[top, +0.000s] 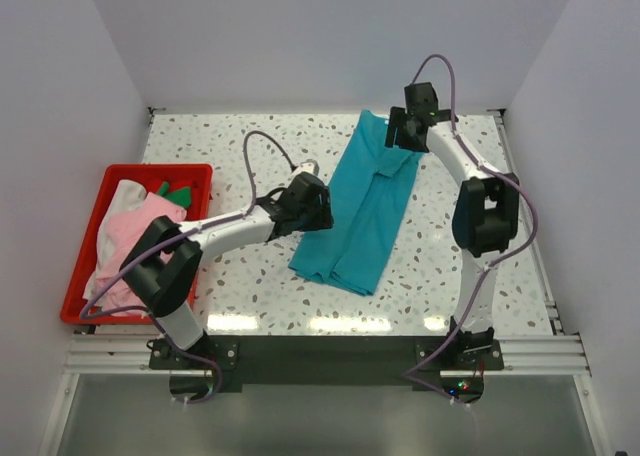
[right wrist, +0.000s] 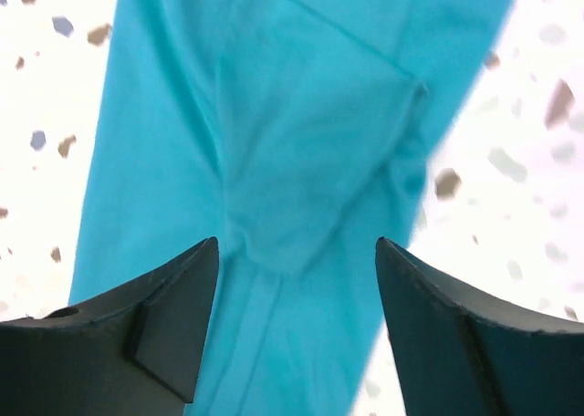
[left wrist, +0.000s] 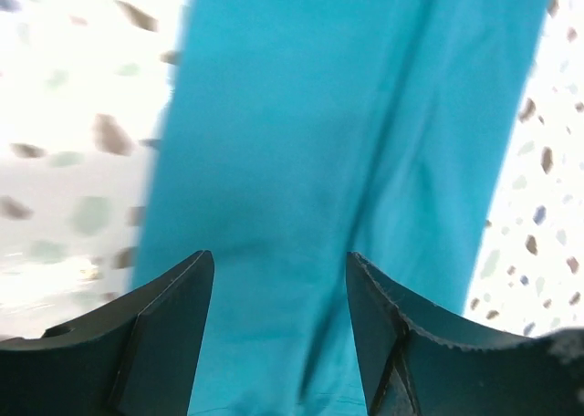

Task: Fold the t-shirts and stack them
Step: Fold the tshirt

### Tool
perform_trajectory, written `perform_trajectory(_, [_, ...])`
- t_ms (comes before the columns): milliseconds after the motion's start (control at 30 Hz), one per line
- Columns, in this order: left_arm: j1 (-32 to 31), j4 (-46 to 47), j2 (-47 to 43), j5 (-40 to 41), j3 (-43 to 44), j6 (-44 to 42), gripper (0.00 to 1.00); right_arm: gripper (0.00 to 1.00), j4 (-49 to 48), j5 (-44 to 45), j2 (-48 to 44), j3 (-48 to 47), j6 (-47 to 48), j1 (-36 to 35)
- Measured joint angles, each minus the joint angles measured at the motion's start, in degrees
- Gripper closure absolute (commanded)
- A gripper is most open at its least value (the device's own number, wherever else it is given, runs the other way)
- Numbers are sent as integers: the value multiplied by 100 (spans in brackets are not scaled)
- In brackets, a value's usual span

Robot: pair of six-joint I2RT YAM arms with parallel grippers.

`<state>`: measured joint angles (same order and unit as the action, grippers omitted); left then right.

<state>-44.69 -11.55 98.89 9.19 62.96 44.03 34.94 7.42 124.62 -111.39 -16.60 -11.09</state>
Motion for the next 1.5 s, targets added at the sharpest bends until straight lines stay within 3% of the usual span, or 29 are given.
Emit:
perform_trajectory(133, [428,-129,-317,254,-354,-144,37,43,-42,87,-509,634,-232,-17])
perform_trajectory(333, [452,-348,-210,566,-697,-317,39,58,-136,98,275,391,-422,-22])
perform_trajectory(467, [442,-356,-127,584,-892,-330,43,58,-125,118,892,179,-490,-26])
perform_trajectory(700, [321,-74,-208,605,-1110,-332,47,58,-164,61,1187,-264,-367,-83])
perform_trajectory(967, [-575,566,-229,575,-1351,22,50,55,-101,2,1694,-1156,74,-284])
perform_trajectory(1133, [-774,811,-413,387,-1613,319,49,49,-103,-122,1755,-1259,409,-586])
perform_trajectory(1233, [-778,765,-509,299,-1681,367,45,44,-109,-162,1755,-1255,557,-717])
perform_trajectory(1400, [-761,291,-713,299,-1674,330,38,25,-68,-120,1681,-1187,643,-787])
perform_trajectory(1500, [-623,-2,-903,306,-1674,278,36,22,157,-7,1499,-1134,645,-758])
